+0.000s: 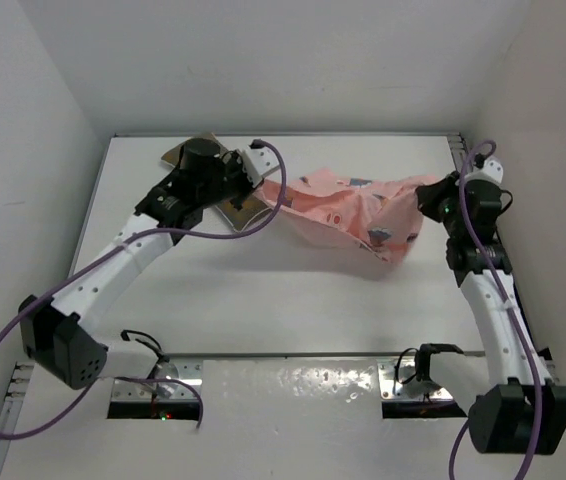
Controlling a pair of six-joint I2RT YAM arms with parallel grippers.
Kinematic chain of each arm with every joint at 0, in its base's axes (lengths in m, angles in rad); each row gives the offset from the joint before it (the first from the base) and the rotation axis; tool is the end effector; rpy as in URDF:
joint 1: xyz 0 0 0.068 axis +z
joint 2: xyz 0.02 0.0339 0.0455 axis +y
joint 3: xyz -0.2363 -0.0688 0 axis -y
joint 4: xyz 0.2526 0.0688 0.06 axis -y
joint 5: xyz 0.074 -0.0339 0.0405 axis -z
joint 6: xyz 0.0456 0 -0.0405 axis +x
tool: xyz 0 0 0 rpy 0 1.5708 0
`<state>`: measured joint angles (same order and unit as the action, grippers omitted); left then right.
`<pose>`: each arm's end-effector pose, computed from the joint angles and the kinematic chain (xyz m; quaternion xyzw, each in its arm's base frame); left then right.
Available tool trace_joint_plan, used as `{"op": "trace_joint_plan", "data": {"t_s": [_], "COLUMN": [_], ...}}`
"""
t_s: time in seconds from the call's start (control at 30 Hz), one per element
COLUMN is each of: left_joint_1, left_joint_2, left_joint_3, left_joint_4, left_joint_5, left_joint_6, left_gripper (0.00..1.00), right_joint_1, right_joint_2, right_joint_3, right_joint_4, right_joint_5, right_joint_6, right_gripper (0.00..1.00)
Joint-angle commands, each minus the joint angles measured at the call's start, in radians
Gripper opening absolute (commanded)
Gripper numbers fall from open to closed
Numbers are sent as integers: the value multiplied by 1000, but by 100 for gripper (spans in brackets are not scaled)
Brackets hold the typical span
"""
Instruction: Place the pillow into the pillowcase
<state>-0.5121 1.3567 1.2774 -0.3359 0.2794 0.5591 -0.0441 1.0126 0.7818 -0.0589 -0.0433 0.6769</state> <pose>0.2851 -0.1747 0.3367 0.4887 0.6745 -0.1039 0.5435 0.2689 -0.0099 0.2804 0.2706 0.7546 0.2024 0.5624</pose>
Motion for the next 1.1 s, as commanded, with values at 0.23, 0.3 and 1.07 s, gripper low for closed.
{"op": "trace_joint_plan", "data": {"t_s": [0.23, 0.3, 1.07], "left_joint_1": [66, 83, 271], "left_joint_2": [-105, -114, 5], "left_joint_3": [-113, -119, -132], "left_joint_4": [-143, -144, -193], "left_joint_5": [30, 14, 10], "left_joint_6": [93, 110, -96], "left_gripper": [0, 0, 36], "right_joint_1": [-28, -30, 36], "right_joint_2": [-118, -117, 102], "right_joint_3": [63, 79, -1], "right_joint_4": [-211, -241, -256], "right_joint_5": [77, 62, -136], "right_joint_6": [-112, -115, -122], "right_gripper": [0, 0, 39]}}
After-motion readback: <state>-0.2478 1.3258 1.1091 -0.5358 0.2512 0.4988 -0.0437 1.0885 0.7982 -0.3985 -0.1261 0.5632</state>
